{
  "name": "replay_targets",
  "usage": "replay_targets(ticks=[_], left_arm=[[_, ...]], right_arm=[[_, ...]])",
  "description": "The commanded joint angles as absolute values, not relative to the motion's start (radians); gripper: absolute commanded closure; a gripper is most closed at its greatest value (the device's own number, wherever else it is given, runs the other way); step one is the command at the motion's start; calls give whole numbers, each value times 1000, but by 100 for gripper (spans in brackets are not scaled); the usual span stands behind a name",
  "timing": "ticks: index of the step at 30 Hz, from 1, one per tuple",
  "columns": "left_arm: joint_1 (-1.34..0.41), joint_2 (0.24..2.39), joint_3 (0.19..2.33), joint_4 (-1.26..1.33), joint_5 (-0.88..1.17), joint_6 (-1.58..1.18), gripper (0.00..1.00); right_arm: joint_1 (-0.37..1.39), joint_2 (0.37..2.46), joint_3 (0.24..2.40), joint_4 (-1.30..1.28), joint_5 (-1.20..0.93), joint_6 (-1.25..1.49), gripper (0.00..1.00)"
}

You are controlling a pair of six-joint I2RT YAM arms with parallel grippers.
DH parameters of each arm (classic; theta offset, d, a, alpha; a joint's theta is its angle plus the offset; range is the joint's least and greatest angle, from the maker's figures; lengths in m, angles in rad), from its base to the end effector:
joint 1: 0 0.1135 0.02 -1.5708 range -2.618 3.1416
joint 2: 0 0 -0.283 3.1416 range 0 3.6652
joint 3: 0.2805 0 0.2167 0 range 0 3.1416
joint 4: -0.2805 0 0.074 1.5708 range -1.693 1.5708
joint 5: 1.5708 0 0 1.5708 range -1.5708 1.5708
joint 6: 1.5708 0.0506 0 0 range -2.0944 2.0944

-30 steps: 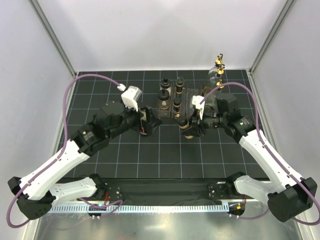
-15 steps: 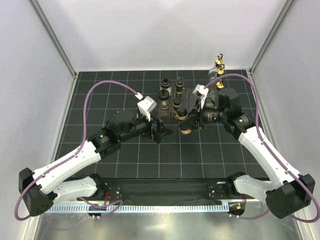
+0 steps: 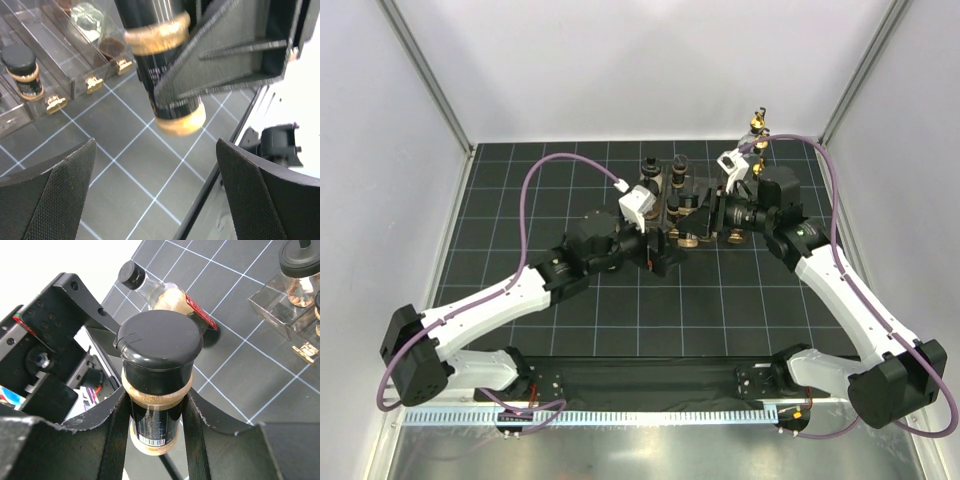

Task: Organize the condiment bottles
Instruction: Place the bottle in the storage box.

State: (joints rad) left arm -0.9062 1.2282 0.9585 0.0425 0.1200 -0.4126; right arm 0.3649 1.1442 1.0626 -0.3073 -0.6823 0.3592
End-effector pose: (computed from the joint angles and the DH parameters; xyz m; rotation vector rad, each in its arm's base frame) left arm 0.1572 -0.2105 0.3544 0.5584 1.8406 -1.0272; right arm 0.1943 0.1084 0.3710 -0.4788 1.9852 1.1316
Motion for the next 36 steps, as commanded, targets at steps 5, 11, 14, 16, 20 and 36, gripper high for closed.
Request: replay_targets(ticks=[5, 11, 14, 16, 20, 36], left_arm=[[-919, 1284, 1037, 173, 40, -497, 4], [-927, 1336, 1069, 164, 14, -512, 19], [-928, 1351, 1077, 160, 18, -520, 34], [-928, 1356, 1077, 160, 15, -520, 43], [-928, 1353, 1075, 166, 9, -508, 50], [-928, 1255, 971, 115, 52, -305, 100]], right_arm=[[365, 1137, 1075, -229, -666, 474, 96], [364, 1134, 1066, -207, -680, 505, 96], [365, 1131, 1055, -193, -684, 517, 96], [365, 1127, 1048, -189, -690, 525, 96], [365, 1124, 1032, -173, -707, 532, 96], [364, 1095, 991, -184, -758, 365, 81]])
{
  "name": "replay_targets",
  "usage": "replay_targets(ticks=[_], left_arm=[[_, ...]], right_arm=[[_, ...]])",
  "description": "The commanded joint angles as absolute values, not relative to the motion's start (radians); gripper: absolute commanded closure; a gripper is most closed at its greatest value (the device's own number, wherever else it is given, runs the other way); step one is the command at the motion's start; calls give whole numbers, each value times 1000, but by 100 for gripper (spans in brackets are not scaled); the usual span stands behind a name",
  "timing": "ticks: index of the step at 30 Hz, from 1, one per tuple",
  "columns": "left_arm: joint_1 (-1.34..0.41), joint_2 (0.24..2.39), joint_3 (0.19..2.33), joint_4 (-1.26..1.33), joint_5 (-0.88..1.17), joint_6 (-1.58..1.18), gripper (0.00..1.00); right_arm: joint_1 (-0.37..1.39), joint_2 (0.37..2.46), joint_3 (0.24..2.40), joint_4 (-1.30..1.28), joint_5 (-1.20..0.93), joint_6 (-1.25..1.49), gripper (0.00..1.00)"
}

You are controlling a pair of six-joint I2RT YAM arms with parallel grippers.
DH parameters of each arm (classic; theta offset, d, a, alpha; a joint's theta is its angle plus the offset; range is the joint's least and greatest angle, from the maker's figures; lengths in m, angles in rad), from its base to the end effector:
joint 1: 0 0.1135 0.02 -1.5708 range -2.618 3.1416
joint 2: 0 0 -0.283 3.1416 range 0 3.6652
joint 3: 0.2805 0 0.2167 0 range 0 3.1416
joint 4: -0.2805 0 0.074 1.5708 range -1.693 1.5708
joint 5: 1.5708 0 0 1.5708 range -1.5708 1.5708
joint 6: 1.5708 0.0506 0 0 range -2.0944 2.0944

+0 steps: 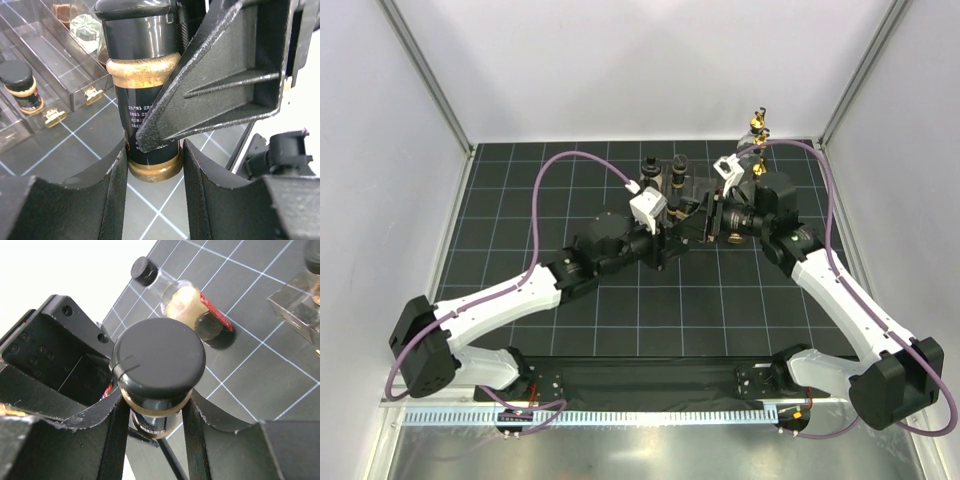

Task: Organize the condiment bottles
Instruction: Place the bottle in the storage box.

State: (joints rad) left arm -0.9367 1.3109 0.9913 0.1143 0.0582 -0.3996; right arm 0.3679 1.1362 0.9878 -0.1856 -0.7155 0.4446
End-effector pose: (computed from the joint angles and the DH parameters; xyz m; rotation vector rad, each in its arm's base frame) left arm 0.1669 -0.2319 0.3531 0.5450 1.8115 -0.9960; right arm 0.1949 0.1107 0.3620 -0.4420 1.9617 1.2138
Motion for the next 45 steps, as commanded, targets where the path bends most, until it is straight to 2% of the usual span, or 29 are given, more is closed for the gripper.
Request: replay_targets(ticks=[1, 2, 6, 11, 18, 22, 32, 36, 37, 39, 40, 42, 43, 45], left_arm=[[-928, 1249, 956, 112, 57, -278, 100], [-928, 1237, 950, 110, 60, -269, 100], [-928, 1213, 922, 112, 87, -229, 100], [-928, 1200, 911, 112, 112, -207, 100], [-928, 1177, 897, 97, 126, -157, 100], [-928, 1174, 896, 84, 150, -133, 100], [-928, 1170, 887, 78, 184, -107, 100], [-927, 1166, 887, 78, 173, -100, 100], [-928, 1167, 887, 78, 169, -98, 100], [-927, 1167, 888, 78, 163, -97, 100], [-927, 1167, 885, 78, 158, -97, 100], [-927, 1167, 885, 78, 155, -101, 100], [-927, 1166, 885, 78, 150, -104, 93], [-927, 1157, 887, 78, 140, -121, 74]], right_arm=[[365, 1095, 989, -186, -773, 335, 79], [365, 1095, 988, -193, -778, 319, 71], [365, 1095, 988, -189, -801, 285, 57], [364, 1109, 1005, -190, -804, 279, 48], [333, 1109, 1037, -212, -837, 258, 29], [333, 1121, 1055, -218, -894, 252, 26], [333, 1193, 1120, -253, -968, 296, 25], [333, 1207, 1123, -273, -991, 296, 34], [333, 1207, 1123, -275, -994, 296, 44], [333, 1207, 1123, -275, -1012, 299, 55], [333, 1203, 1123, -272, -1019, 296, 66], [333, 1200, 1129, -270, -1032, 290, 77], [333, 1195, 1134, -273, -1031, 282, 88], [333, 1192, 1153, -288, -1026, 224, 96]])
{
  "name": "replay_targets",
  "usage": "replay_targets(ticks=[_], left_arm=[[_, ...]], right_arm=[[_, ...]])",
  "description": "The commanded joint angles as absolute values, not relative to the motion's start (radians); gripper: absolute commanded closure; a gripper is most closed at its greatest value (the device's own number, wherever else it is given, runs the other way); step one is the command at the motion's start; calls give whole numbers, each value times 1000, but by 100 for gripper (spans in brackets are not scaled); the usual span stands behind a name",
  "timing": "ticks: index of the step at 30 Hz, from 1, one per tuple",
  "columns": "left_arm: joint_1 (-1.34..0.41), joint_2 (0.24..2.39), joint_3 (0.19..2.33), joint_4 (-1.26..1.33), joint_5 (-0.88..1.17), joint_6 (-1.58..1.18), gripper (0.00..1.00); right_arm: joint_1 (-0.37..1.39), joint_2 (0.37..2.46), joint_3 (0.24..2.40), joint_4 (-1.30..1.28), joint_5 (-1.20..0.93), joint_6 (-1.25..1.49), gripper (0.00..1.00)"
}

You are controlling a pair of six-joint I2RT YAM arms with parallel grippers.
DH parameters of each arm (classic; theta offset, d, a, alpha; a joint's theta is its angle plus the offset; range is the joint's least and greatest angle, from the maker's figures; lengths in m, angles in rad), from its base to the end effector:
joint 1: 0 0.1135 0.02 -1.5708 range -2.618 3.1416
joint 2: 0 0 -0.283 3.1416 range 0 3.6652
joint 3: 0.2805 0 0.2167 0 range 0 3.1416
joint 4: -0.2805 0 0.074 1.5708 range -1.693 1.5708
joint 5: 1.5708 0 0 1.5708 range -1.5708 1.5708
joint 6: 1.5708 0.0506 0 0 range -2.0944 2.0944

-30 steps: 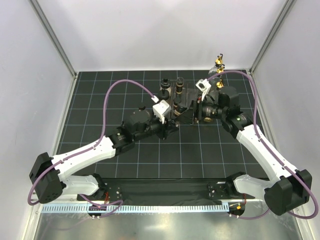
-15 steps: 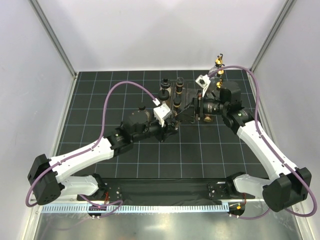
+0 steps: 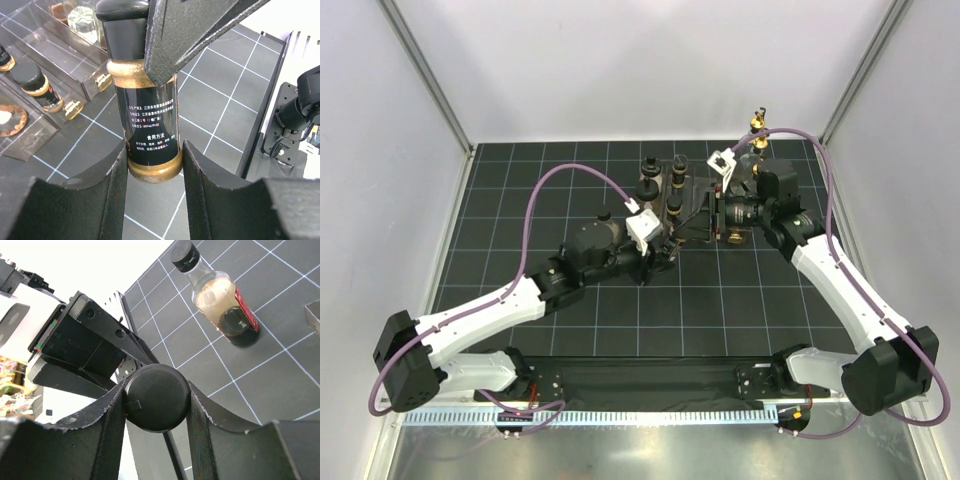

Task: Organize the condiment bottles
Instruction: Place the bottle in the storage box.

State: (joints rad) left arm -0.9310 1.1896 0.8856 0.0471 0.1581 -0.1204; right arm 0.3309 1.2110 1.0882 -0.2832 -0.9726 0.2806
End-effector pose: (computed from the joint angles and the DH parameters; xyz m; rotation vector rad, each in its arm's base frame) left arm 0.1436 -0.2063 0.3396 0.8617 1.7120 -0.8715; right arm 0.2026 0.1138 0.3719 -0.7150 1.8986 1.3457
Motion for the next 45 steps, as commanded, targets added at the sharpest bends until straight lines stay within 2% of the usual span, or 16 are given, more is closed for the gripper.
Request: replay_targets(ticks=[1, 3, 4, 7, 9, 10, 14, 19, 26, 29, 32, 42, 45], left_arm=[[-927, 1141, 887, 78, 138, -124, 52], [-927, 1123, 885, 75, 135, -133, 42], [-927, 1099, 885, 72, 138, -135, 32], [-927, 1039, 897, 37, 138, -133, 14], [-927, 1005, 907, -4, 135, -129, 8], [-927, 990, 922, -41, 135, -123, 1], [-927, 901, 980, -179, 86, -88, 0], [-927, 818, 1055, -403, -104, -38, 0], [-919, 695, 1081, -515, -406, -12, 0], [-893, 695, 1091, -541, -452, -11, 0], [-809, 725, 1094, -571, -453, -18, 0], [-208, 772, 997, -499, -83, -192, 0], [-149, 767, 945, -480, -66, -201, 0]], right_arm=[[333, 1192, 1163, -323, -1016, 195, 96], [328, 1189, 1190, -385, -991, 103, 96], [327, 1187, 1196, -399, -982, 72, 96], [311, 1174, 1221, -443, -954, -15, 96], [302, 1166, 1244, -475, -939, -64, 96], [292, 1166, 1252, -486, -934, -104, 96], [270, 1180, 1295, -524, -861, -187, 96], [265, 1235, 1379, -574, -743, -278, 96], [265, 1325, 1492, -558, -612, -304, 96], [264, 1361, 1522, -549, -577, -299, 96], [264, 1397, 1546, -534, -551, -295, 96], [265, 1529, 1624, -466, -469, -255, 96], [270, 1571, 1646, -442, -453, -241, 96]])
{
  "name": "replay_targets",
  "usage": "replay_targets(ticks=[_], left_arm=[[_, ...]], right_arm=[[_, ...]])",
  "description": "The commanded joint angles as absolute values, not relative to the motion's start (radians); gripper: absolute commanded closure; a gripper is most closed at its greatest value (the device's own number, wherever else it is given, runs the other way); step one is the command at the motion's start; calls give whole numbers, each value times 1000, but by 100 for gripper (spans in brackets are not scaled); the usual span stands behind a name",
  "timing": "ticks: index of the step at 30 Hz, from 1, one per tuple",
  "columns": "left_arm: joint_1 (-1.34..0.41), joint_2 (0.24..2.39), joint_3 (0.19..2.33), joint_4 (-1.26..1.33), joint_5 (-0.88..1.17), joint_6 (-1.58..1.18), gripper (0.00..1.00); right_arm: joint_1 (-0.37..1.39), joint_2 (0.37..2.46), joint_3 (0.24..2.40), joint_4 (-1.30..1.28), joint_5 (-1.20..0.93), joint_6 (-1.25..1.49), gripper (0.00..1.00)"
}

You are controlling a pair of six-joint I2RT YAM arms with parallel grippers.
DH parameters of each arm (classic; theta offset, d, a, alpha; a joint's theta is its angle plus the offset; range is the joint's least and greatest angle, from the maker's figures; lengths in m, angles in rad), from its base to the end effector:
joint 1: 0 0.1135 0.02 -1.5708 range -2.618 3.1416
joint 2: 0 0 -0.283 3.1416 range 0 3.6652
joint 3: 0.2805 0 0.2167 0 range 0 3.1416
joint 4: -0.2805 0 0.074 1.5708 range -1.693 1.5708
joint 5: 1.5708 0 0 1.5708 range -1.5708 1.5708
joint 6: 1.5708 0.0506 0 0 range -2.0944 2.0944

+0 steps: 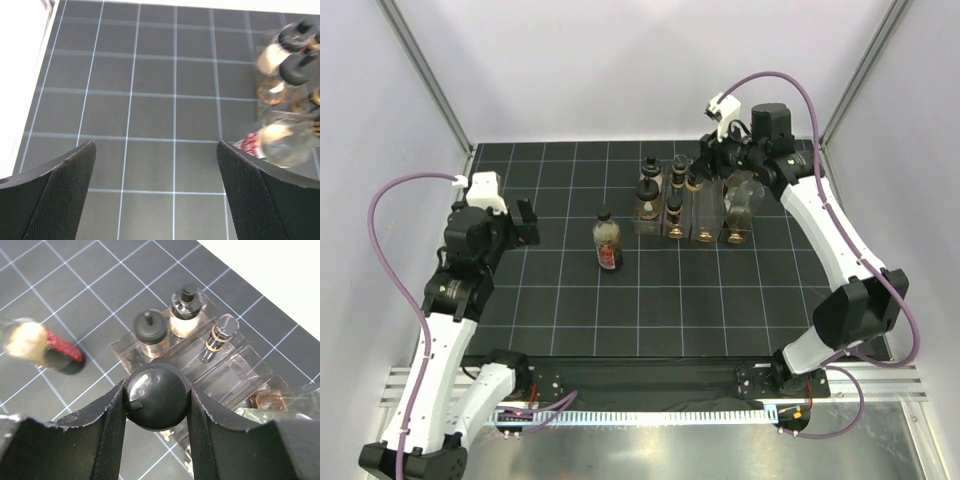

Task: Organize the condiment bottles
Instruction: Place the bottle in the storage box.

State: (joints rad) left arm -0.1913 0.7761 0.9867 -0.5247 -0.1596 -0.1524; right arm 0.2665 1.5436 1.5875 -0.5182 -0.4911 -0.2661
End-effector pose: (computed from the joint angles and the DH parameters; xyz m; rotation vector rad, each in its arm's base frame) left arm 0.1262 -0.0163 0.3756 -0.0726 1.8803 -0.0854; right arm 0.3055 0.1081 0.4113 -0.8205 1.8464 0.5008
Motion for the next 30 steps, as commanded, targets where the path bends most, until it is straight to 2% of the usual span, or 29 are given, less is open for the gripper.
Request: replay_targets(ticks=[1, 12, 24, 30], left_arm=[[-131, 761, 928, -468, -71, -192, 0], [-124, 627, 709, -419, -156, -156, 0], [-124, 623, 678, -408, -161, -161, 0], [-126, 615, 673, -405, -161, -161, 0]], right_arm=[[275, 1598, 1663, -439, -443, -239, 96], [347, 1775, 1684, -246, -223, -249, 96], [347, 1943, 1689, -158, -218, -235, 96], [348, 1985, 1645, -118, -222, -222, 92]])
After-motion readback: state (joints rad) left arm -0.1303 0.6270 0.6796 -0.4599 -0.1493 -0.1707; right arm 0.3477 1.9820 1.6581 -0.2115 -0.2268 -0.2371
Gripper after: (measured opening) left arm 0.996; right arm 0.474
